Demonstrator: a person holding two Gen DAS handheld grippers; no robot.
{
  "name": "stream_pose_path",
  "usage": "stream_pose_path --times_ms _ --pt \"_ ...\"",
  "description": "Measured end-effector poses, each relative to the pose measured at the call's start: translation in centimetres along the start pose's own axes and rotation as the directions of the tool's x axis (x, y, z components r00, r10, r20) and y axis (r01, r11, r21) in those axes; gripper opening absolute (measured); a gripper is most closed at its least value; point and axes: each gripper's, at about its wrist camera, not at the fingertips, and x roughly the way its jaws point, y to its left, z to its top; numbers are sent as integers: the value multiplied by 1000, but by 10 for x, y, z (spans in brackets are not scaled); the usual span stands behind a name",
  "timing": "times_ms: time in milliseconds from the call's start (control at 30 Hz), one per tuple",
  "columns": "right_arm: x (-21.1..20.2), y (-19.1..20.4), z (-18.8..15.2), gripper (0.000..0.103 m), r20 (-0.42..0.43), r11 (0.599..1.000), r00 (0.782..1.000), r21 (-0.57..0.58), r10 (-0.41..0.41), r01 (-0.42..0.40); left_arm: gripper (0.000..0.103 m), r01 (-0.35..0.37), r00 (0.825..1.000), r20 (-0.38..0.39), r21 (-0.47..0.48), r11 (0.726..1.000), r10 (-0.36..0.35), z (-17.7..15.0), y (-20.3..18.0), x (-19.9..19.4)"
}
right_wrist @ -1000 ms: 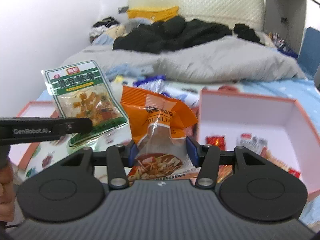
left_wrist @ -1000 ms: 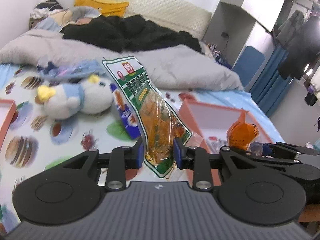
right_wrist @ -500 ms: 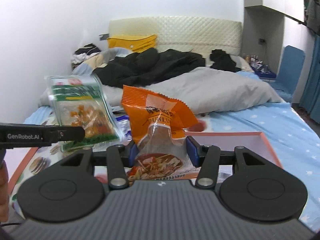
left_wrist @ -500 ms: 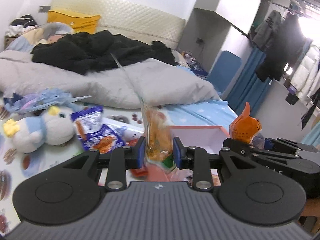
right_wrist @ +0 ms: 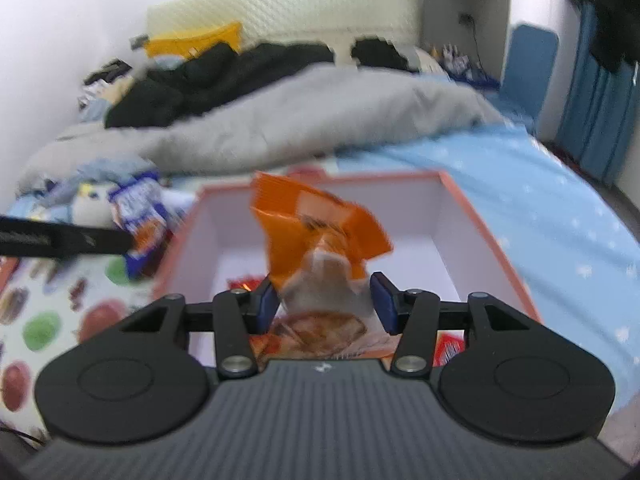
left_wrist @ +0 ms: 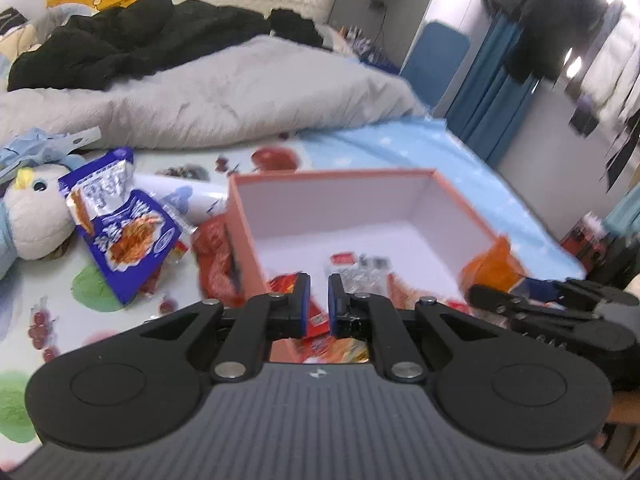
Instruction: Organize snacks
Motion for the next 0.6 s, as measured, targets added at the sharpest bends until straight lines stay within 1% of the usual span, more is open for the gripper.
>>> stream_pose_path --times_ms 100,200,233,267,300,367,433,467,500,567,600 --pt "9 -12 -12 52 -23 1000 1000 23 -8 9 12 -48 998 -37 -19 999 47 -10 16 12" --pt "13 -15 -19 52 -32 999 999 36 -4 5 13 -89 993 -78 -30 996 87 -20 36 24" --pt "15 -16 -21 52 -33 999 999 40 -2 4 17 -101 991 -93 -42 994 96 -23 44 28" --pt "16 -17 -22 52 -35 999 999 41 -1 3 28 -111 988 -113 -60 992 104 -27 52 33" --pt "18 -17 -24 52 -39 999 999 42 0 2 33 -126 985 -128 -76 989 116 -31 60 37" --pt "22 -21 -27 51 -47 999 999 51 10 -7 58 -153 977 -161 -97 983 136 -40 73 49" --pt "24 -24 -29 52 -51 998 999 60 17 -14 70 -169 969 -204 -121 978 142 -50 83 60" --pt "24 -24 -30 52 -51 998 999 63 19 -16 75 -170 966 -219 -131 977 139 -55 87 64" --pt "25 -25 -31 52 -55 998 998 67 19 -15 77 -169 962 -240 -138 976 133 -61 91 70" --pt "26 -28 -33 52 -66 996 997 79 36 -31 87 -184 953 -268 -135 974 143 -72 94 81" --pt "26 -29 -34 58 -71 994 996 93 56 -50 87 -194 945 -290 -126 973 151 -78 95 88"
